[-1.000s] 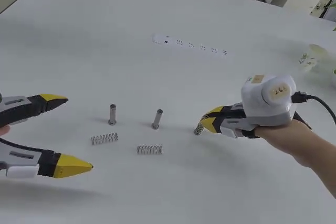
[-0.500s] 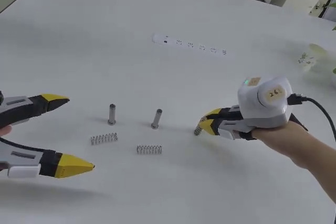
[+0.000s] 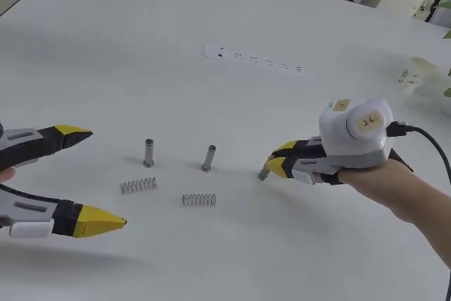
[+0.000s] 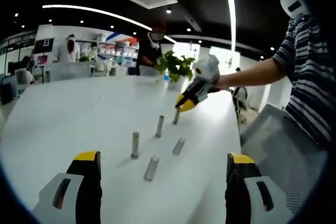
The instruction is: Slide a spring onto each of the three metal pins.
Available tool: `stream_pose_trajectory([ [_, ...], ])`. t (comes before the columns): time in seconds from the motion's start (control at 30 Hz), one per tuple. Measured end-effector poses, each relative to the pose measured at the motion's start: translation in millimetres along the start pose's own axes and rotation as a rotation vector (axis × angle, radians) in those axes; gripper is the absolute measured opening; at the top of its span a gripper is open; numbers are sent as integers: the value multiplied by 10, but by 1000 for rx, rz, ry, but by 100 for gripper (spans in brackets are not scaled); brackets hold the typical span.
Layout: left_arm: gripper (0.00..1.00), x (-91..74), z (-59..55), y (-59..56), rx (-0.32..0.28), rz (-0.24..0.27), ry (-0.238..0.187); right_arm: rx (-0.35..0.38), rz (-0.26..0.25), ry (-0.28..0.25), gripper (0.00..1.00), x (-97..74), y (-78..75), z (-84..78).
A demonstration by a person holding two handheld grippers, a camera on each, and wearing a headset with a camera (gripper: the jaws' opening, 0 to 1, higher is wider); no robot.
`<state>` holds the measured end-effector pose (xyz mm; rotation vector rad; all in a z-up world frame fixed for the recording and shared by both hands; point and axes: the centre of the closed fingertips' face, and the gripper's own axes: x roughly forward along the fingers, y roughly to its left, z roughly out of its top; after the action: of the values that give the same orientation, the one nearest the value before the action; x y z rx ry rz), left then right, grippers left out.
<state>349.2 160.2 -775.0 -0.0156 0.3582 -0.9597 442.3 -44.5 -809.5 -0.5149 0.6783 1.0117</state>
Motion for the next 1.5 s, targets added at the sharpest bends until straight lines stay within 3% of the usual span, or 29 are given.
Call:
stream_pose_trajectory([
  [0.37,97,-1,35,-8,5,0,-3,19,-21,-25,21,-78,-17,16],
  [0.97,97,27,64,-8,5,-1,-8,31,-36,-53,24,-203,8,18],
  [1.33,96,20,51,-10,4,0,-5,-23,-14,-76,22,-260,145,169],
  [1.5,96,13,46,-11,5,2,-4,-64,29,-70,21,-230,275,242],
])
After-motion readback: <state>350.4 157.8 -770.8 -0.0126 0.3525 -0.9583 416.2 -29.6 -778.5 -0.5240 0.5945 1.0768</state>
